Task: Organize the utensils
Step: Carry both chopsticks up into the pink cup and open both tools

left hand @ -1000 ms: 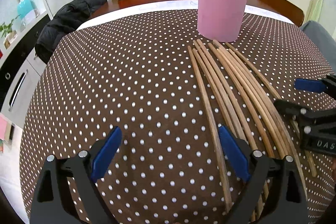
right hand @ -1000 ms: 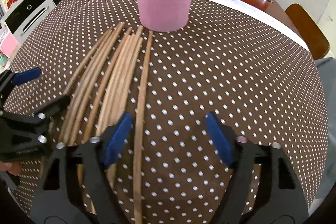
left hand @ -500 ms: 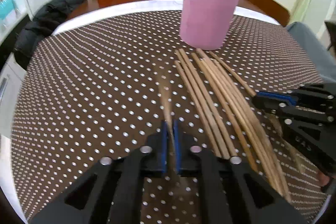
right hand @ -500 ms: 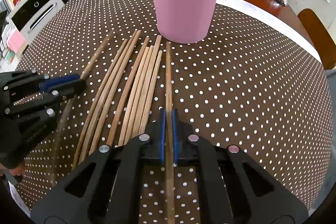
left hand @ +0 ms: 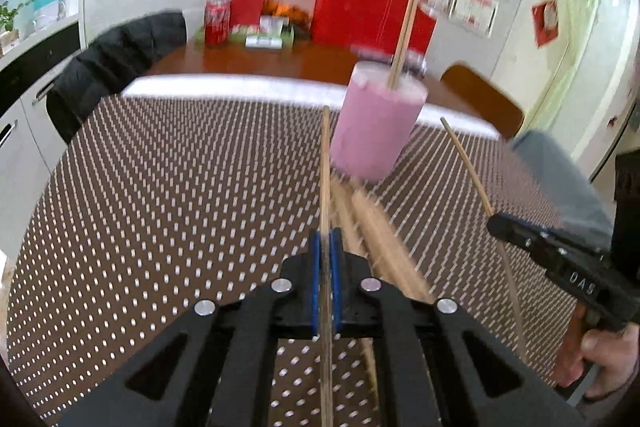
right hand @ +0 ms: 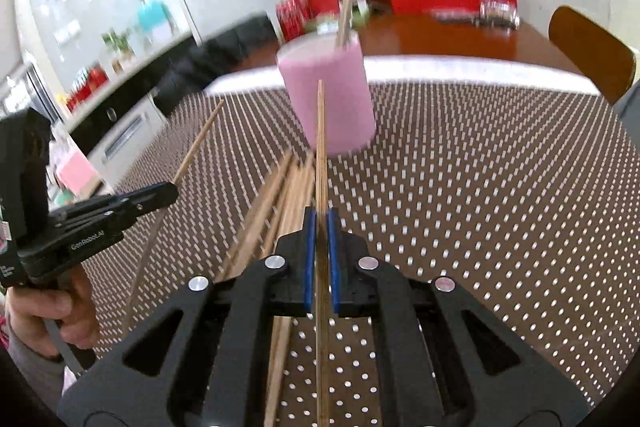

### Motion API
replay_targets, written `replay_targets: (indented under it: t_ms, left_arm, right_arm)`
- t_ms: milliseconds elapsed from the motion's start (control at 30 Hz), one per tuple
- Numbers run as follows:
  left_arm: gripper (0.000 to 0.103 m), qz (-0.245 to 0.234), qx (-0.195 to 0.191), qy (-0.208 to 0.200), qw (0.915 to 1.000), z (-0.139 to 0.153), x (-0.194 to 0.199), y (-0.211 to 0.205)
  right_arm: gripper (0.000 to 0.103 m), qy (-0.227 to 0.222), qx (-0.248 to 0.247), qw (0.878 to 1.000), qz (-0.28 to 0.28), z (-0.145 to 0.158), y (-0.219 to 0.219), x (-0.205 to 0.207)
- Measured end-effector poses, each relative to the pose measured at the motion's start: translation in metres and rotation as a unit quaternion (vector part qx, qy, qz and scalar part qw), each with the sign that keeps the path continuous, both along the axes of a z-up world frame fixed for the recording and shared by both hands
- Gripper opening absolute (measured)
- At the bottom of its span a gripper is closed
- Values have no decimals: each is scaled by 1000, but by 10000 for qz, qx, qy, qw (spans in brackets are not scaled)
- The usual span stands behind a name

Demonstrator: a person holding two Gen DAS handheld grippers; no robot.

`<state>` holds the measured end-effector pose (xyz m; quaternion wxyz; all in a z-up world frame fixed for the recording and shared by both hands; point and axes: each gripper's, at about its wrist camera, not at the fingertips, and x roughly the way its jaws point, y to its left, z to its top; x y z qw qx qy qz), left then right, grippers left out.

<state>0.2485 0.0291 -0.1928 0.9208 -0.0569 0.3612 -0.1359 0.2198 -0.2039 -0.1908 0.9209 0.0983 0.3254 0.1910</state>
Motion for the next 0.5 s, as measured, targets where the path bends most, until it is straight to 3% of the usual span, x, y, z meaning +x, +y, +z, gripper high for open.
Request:
replay_targets:
  t_ms: [200,500]
  left_arm:
    - [5,-140,-369,-888,9953,49,-14,-15]
    - [5,-360,-858,-2079,9737,132,24,-41]
  right_arm:
    - [6,-747,408,9963,-100,37,-10,2]
    - [6,-1700,684,9821,-440,105,-4,53]
